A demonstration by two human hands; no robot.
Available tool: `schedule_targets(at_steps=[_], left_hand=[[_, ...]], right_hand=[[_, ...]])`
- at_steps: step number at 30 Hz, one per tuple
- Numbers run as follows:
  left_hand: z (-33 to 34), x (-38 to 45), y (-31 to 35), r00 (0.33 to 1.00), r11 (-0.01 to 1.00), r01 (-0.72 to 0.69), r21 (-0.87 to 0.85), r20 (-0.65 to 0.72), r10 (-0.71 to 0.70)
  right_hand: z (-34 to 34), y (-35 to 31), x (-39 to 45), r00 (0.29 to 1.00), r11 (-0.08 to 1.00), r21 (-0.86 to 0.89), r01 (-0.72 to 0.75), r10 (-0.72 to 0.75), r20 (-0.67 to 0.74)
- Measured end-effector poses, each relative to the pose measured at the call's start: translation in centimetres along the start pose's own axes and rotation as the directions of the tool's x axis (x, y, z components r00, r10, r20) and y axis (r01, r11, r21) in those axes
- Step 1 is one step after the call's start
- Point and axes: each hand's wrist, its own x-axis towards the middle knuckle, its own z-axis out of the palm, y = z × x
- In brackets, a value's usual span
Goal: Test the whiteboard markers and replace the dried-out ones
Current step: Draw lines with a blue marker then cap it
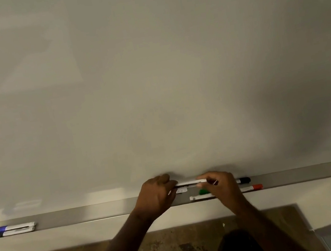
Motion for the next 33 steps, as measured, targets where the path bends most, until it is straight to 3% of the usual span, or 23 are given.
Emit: schedule_targets(at_steps=[3, 7, 10, 13, 17, 21, 23, 28, 30, 33], left_hand=[[-5.4, 1.2, 1.6, 0.990, 0.997, -0.043, -0.066, -0.138, 0.034], [-12.0, 1.9, 4.3, 0.957, 0.930, 0.045, -0.364, -0.251, -0.145], [-16.0, 2.5, 6.0, 0.922, 0.684, 0.067, -0.727, -0.216, -0.320], [-19.0, 2.9, 7.4, 0.905, 0.414, 0.074, -0.907, -0.113, -0.411], [-21.4, 3.3, 8.1, 0.884, 0.322, -0.002, -0.947, -0.152, -0.442], [-23.2, 3.3, 8.6, 0.861, 0.261, -0.068, -0.963, -0.188, -0.472], [-23.9, 3.1, 8.9, 0.844, 0.150, -0.109, -0.983, -0.171, -0.508], [-25.5, 2.7, 10.9, 0.790, -0.334, -0.212, -0.918, 0.040, -0.612], [-26.1, 2.5, 11.4, 0.767, -0.399, -0.238, -0.886, 0.080, -0.636], [-26.8, 2.1, 11.7, 0.740, -0.414, -0.296, -0.861, 0.067, -0.669]], right_hand=[[-2.8, -4.6, -1.5, 0.994, 0.960, 0.274, -0.064, 0.084, -0.063], [-5.1, -10.5, -3.3, 0.985, 0.857, 0.515, 0.013, 0.078, -0.154], [-5.9, -14.4, -4.2, 0.965, 0.783, 0.617, 0.085, 0.090, -0.247], [-6.3, -18.3, -4.9, 0.951, 0.709, 0.692, 0.136, 0.102, -0.291], [-5.6, -22.5, -5.1, 0.916, 0.547, 0.807, 0.224, 0.164, -0.366], [-3.6, -26.9, -5.4, 0.930, 0.313, 0.920, 0.235, 0.202, -0.306], [-2.5, -28.7, -5.8, 0.923, 0.257, 0.928, 0.271, 0.206, -0.326], [-0.4, -31.2, -6.5, 0.909, 0.189, 0.923, 0.334, 0.194, -0.369], [0.3, -31.8, -6.7, 0.907, 0.167, 0.923, 0.346, 0.192, -0.375], [1.2, -32.9, -7.1, 0.902, 0.147, 0.922, 0.358, 0.201, -0.382]])
